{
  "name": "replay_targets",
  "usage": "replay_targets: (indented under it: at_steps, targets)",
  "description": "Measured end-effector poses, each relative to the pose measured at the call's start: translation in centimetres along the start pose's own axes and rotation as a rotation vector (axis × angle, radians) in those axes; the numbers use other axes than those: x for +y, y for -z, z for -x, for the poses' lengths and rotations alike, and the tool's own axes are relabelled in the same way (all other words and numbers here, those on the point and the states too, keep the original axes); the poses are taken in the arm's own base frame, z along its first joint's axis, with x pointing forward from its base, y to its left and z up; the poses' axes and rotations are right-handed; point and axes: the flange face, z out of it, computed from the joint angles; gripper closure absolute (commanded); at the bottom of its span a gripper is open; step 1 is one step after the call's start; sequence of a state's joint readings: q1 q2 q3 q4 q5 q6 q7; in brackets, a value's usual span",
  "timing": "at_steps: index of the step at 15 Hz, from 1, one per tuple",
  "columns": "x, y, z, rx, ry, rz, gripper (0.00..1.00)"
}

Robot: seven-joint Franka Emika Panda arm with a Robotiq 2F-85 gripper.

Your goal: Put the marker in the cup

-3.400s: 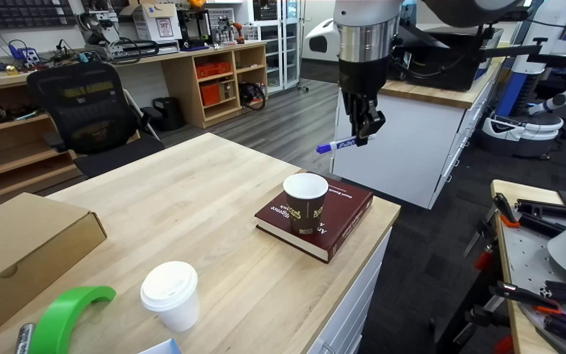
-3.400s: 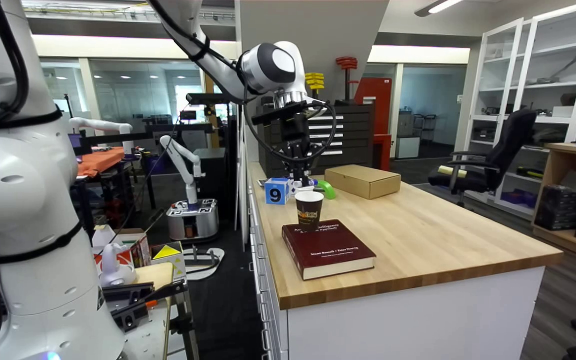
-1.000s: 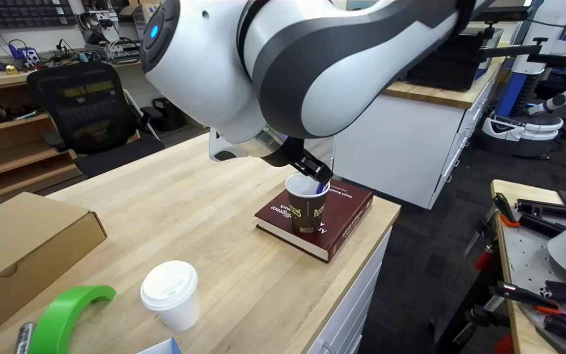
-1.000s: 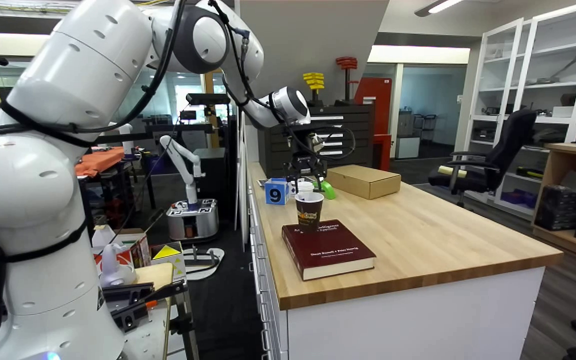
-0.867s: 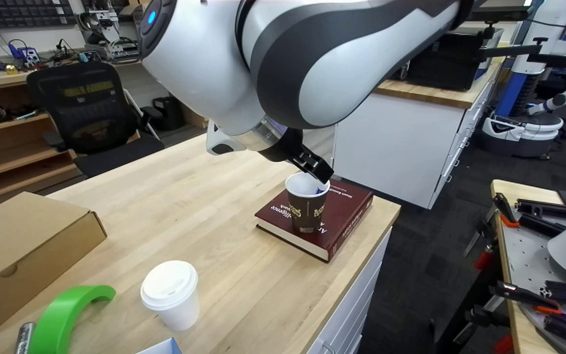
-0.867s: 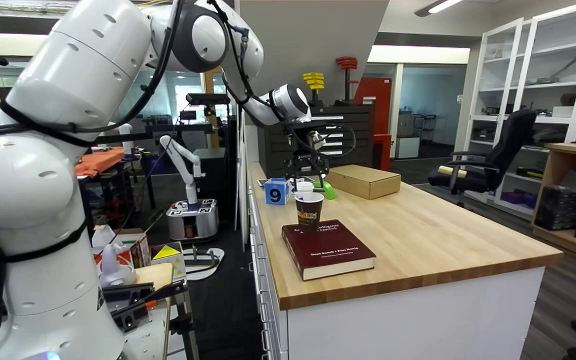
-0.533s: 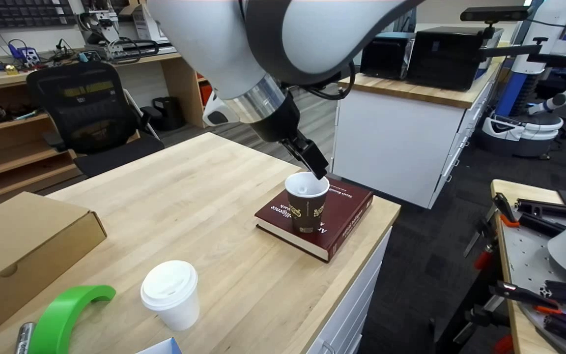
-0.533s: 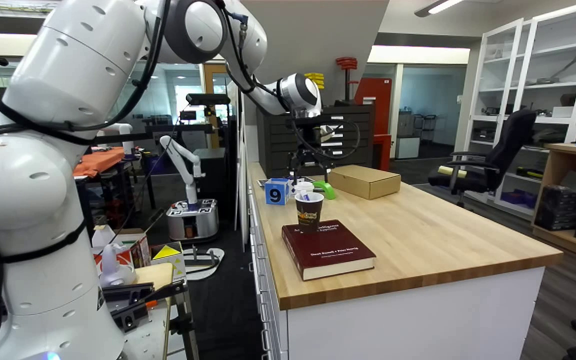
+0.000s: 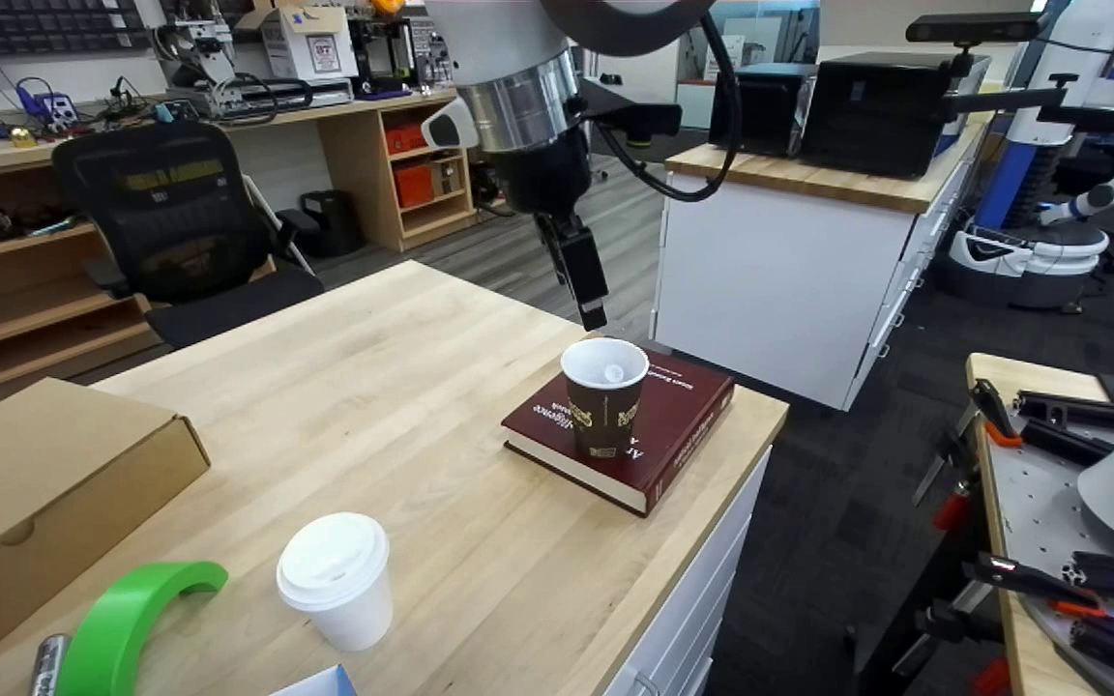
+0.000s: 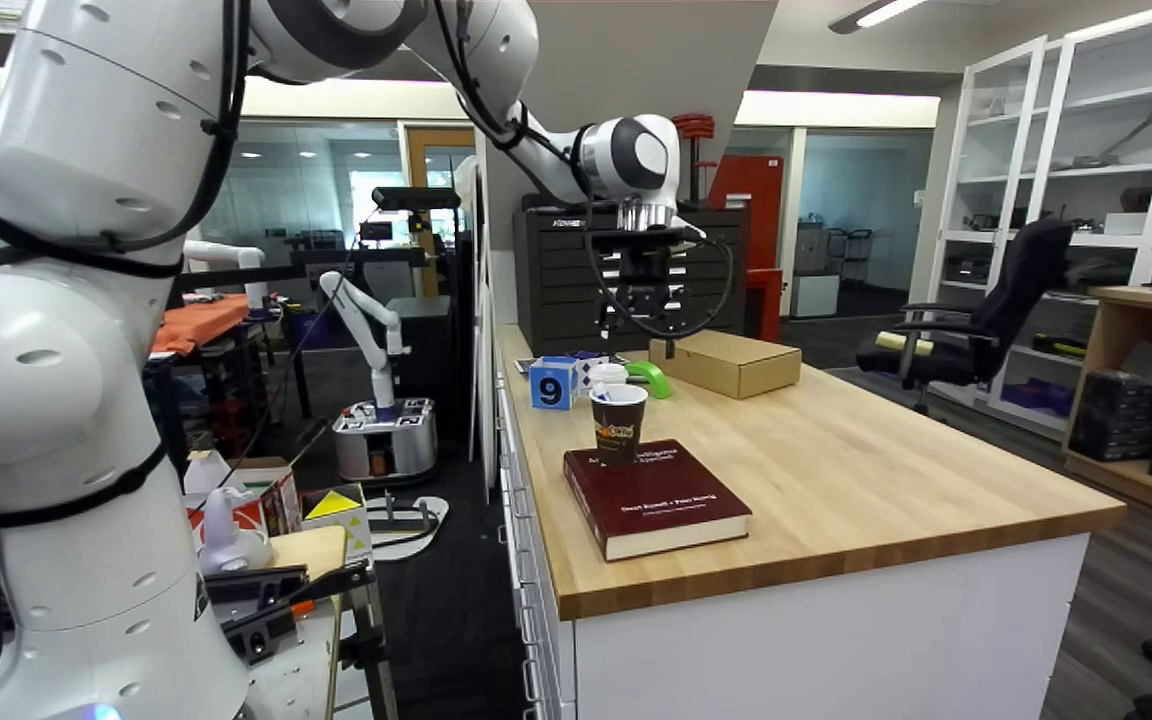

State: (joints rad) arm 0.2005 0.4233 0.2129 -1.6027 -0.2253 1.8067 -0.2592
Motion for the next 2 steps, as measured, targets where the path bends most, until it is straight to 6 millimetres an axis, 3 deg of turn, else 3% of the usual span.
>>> replay_targets:
  at_steps: [2]
  targets:
    - [0.22, 0.06, 0.77, 0.033, -0.031, -0.006, 0.00]
